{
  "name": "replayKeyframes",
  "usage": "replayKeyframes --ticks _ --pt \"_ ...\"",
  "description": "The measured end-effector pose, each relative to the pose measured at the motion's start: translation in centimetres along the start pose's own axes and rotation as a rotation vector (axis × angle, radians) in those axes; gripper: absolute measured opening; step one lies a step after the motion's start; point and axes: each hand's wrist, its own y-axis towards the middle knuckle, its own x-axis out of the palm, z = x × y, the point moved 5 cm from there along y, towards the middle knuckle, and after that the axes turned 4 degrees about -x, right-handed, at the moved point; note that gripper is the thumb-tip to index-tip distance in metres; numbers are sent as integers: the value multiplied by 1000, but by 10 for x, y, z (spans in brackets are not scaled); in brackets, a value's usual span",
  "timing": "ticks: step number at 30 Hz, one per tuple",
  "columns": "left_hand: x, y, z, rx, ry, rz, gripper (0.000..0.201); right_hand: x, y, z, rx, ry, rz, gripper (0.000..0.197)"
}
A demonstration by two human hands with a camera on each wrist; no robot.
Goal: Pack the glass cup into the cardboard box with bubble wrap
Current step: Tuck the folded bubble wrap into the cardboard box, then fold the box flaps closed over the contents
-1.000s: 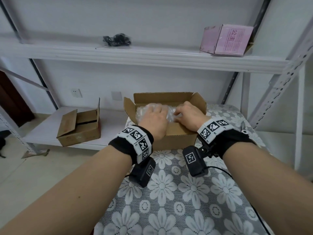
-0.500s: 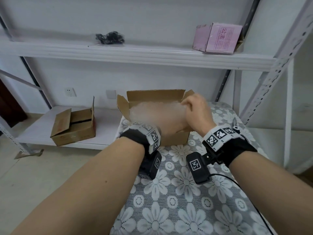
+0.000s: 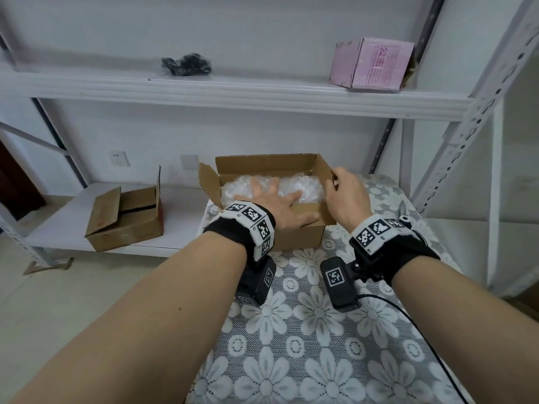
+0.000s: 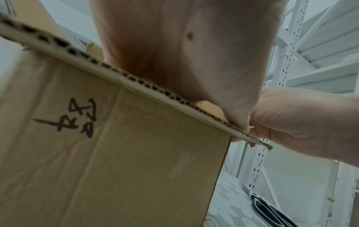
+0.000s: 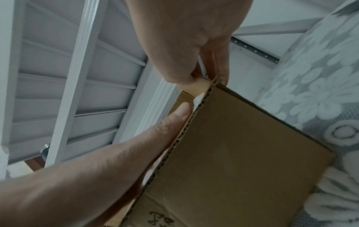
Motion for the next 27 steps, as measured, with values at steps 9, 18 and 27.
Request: replayKeyframes --ticks 9,18,27 --pt "0 -1 -1 15 -1 16 84 -3 24 -36 -384 -208 -75 37" --pt "2 0 -1 21 -19 36 85 4 32 -38 -335 -443 -373 62" --pt "2 -1 -2 31 8 84 86 25 20 -61 -351 -307 -376 46"
